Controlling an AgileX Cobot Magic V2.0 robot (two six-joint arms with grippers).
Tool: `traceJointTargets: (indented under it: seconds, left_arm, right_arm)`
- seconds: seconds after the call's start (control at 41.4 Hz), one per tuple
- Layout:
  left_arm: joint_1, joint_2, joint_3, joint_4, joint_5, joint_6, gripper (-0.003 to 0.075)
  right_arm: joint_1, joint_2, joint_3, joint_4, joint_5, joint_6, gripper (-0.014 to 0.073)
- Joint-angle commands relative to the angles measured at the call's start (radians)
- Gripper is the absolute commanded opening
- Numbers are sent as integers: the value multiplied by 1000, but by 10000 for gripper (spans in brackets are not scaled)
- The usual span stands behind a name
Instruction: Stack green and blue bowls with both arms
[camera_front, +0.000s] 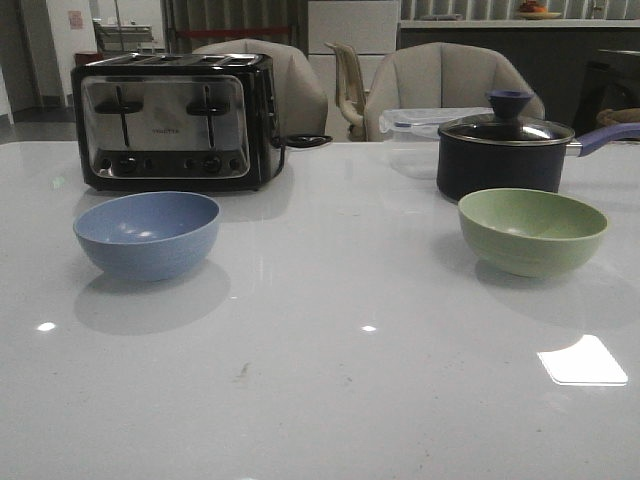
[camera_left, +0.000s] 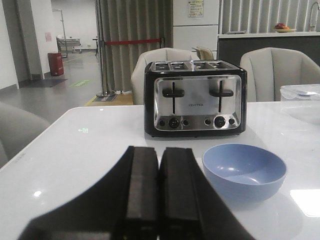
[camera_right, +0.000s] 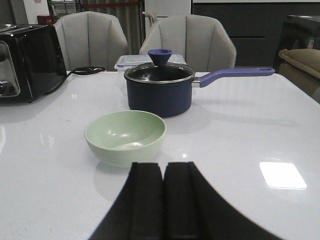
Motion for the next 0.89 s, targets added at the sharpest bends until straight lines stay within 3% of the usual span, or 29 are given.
traceJointTargets:
  seconds: [0.0,0.87]
  left_arm:
    - [-5,-17,6,-3,-89,-7,98]
    - [-5,-17,6,-3,-89,-7,98]
  right_arm:
    - [2,-19,-7,-16,-95,-5,39]
    - [2,-19,-8,-16,-149,-5,39]
